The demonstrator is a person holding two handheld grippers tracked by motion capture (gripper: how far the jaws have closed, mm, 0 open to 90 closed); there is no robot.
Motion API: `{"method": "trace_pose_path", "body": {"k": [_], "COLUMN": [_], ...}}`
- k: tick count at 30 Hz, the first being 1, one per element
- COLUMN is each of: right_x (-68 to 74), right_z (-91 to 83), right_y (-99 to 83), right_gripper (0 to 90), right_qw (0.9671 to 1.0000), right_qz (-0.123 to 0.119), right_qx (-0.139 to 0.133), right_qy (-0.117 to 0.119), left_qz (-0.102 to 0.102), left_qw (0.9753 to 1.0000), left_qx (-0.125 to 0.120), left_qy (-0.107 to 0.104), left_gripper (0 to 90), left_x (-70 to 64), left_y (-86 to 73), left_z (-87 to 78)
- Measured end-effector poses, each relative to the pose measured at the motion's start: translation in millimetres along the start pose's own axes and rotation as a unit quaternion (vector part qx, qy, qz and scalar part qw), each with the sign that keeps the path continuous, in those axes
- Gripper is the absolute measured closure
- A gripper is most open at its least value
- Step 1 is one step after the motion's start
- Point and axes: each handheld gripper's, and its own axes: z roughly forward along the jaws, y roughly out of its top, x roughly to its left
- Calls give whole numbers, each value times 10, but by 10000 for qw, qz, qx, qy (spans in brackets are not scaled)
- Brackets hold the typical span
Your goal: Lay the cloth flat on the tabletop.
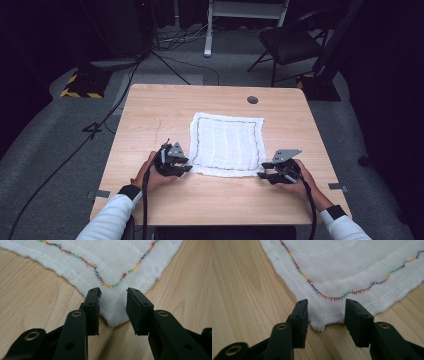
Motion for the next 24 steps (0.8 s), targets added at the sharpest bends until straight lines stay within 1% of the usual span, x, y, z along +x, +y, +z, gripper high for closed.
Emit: {"method": "trace_pose_path", "body": {"k": [1,2,3,4,5,6,7,9,11,13,14,15,16,18,20,21,23,24], "right_x": [-13,-13,-20,-33,-48,-48,-45,-40,-27,-27,-27,-25,-21,-8,11,17,34,36], "right_z": [-1,-1,-9,-18,-40,-40,-59,-69,-99,-135,-135,-162,-170,-193,-224,-240,-268,-274], "right_y": [-2,-2,-5,-14,-41,-41,-59,-65,-88,-131,-131,-163,-172,-198,-225,-239,-262,-264], "right_gripper": [665,665,710,753,828,828,876,881,888,891,891,893,893,894,895,895,893,893], "right_qw": [9999,9999,9999,9999,9998,9998,9998,9997,9994,9993,9993,9994,9994,9994,9995,9996,9997,9996], "right_qz": [-23,-23,-12,-25,-10,-10,-45,-60,-100,-90,-90,-67,-65,-84,-60,-70,-32,-1], "right_qx": [16,16,23,39,47,47,72,92,144,126,126,117,114,104,72,50,-3,-33], "right_qy": [-96,-96,-105,-133,-170,-170,-195,-225,-293,-329,-329,-305,-308,-315,-299,-282,-254,-270], "left_qz": [30,30,22,52,63,63,84,46,81,147,147,148,150,206,185,220,251,227], "left_qw": [10000,10000,10000,10000,9999,9999,9999,9999,9997,9995,9995,9995,9993,9991,9990,9988,9988,9989], "left_qx": [21,21,7,15,29,29,42,47,62,78,78,101,93,108,98,113,110,116], "left_qy": [5,5,-33,-51,-77,-77,-116,-157,-214,-261,-261,-270,-321,-341,-383,-420,-396,-401], "left_gripper": [731,759,759,791,833,843,849,853,853,852,852,851,851,853,851,852,848,847], "left_x": [-7,-7,-13,-18,-34,-34,-46,-63,-101,-180,-180,-223,-251,-282,-308,-318,-331,-330], "left_y": [6,6,4,4,7,7,8,6,3,-2,-2,-4,-10,-19,-25,-25,-27,-28], "left_z": [0,0,2,1,2,2,0,-2,-6,-11,-11,-17,-19,-29,-31,-37,-36,-38]}}
